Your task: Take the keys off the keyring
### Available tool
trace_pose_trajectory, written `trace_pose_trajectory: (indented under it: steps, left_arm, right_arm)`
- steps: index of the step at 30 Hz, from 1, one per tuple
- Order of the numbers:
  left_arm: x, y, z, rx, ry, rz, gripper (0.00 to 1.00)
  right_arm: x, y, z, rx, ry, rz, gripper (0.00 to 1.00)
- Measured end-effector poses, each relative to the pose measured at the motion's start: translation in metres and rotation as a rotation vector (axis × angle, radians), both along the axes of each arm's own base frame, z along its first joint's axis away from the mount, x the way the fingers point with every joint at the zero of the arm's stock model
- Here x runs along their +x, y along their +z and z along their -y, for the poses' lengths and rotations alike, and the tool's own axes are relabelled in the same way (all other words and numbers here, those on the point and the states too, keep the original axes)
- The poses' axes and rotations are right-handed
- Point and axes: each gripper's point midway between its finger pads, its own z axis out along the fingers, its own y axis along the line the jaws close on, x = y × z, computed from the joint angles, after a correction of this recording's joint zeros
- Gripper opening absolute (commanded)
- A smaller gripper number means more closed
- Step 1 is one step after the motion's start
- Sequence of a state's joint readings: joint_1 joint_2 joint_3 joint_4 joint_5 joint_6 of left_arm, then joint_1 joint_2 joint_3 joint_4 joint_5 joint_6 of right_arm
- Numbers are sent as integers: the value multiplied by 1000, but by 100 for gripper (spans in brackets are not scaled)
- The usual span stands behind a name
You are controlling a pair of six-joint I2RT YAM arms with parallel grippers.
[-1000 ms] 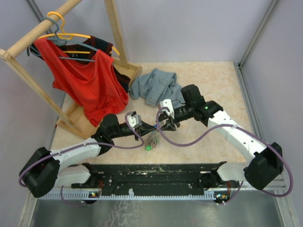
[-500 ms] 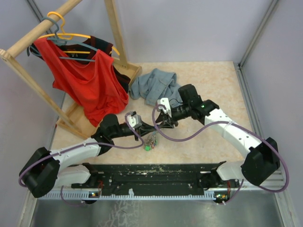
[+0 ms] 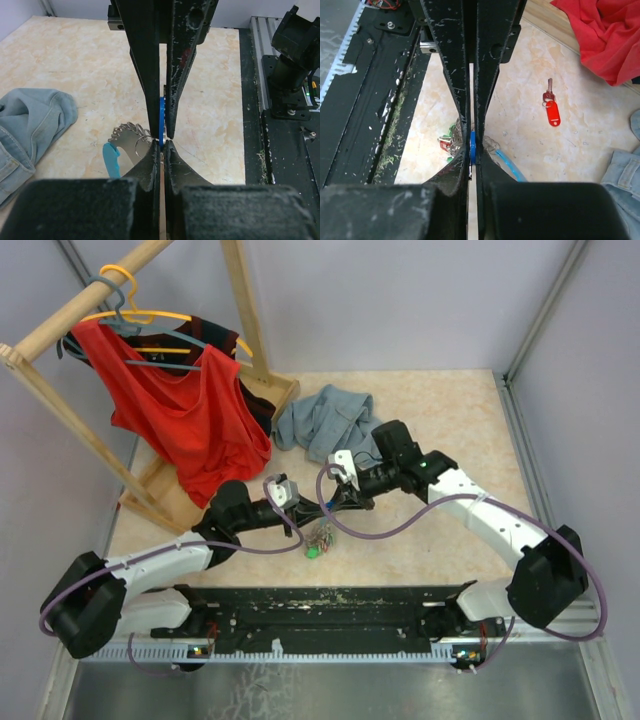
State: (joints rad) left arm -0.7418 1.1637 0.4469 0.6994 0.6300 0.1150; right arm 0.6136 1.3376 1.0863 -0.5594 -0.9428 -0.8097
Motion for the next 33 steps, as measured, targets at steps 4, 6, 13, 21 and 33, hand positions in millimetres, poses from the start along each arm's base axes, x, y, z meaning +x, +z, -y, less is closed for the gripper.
trace_pose_trajectory:
  steps: [4,6,13,21,33]
  left_arm:
    - [0,0,0,0,2,-9,5]
    - [0,0,0,-1,3,-12,15]
    - [-5,17,-12,-64,45,29,34]
    - [-10,19,-19,-78,50,82,33]
    - [-6,15,-7,-83,-43,136,33]
  right_arm:
    - [-1,-1,0,-3,3,-2,0]
    - [-1,-1,0,-2,5,0,0]
    - [-7,-3,4,-17,13,-30,0]
    - [-14,7,8,-17,42,-45,0]
    - [-6,59,6,25,37,17,0]
